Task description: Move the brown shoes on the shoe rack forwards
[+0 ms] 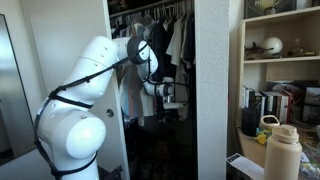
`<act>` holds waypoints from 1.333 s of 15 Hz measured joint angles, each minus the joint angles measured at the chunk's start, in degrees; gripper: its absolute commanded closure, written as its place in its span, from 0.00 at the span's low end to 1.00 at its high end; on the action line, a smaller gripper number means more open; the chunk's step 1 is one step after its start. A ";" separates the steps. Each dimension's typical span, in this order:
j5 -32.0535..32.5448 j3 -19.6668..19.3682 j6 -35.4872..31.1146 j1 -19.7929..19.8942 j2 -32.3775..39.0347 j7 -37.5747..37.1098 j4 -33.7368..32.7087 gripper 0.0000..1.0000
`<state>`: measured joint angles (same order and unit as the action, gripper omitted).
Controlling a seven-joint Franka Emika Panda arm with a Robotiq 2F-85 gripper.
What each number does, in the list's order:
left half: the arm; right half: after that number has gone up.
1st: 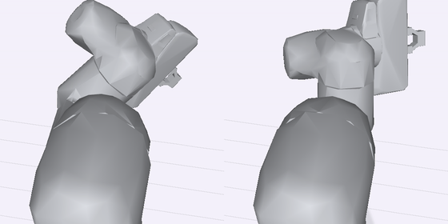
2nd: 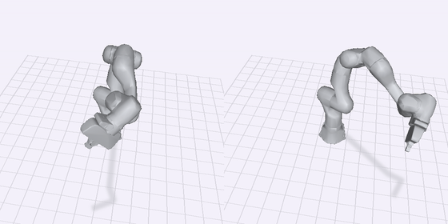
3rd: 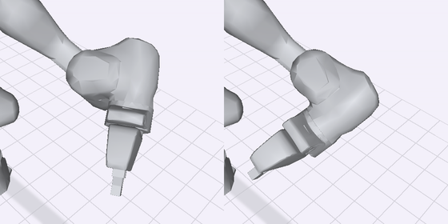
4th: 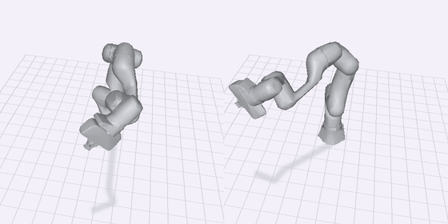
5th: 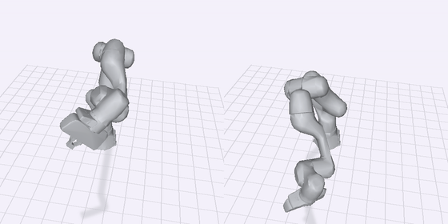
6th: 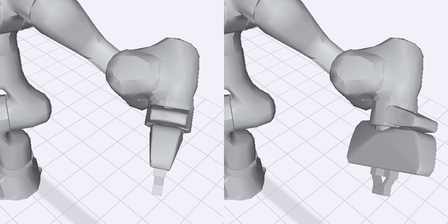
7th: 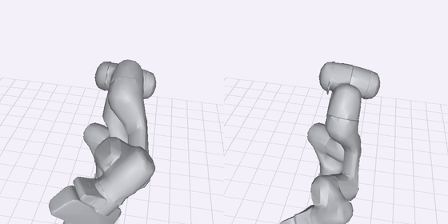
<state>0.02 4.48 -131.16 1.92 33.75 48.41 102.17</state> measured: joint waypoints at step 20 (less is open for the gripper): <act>6.08 0.45 2.99 0.05 15.90 1.06 -14.66 0.00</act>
<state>6.10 4.93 -128.17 1.97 49.66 49.46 87.51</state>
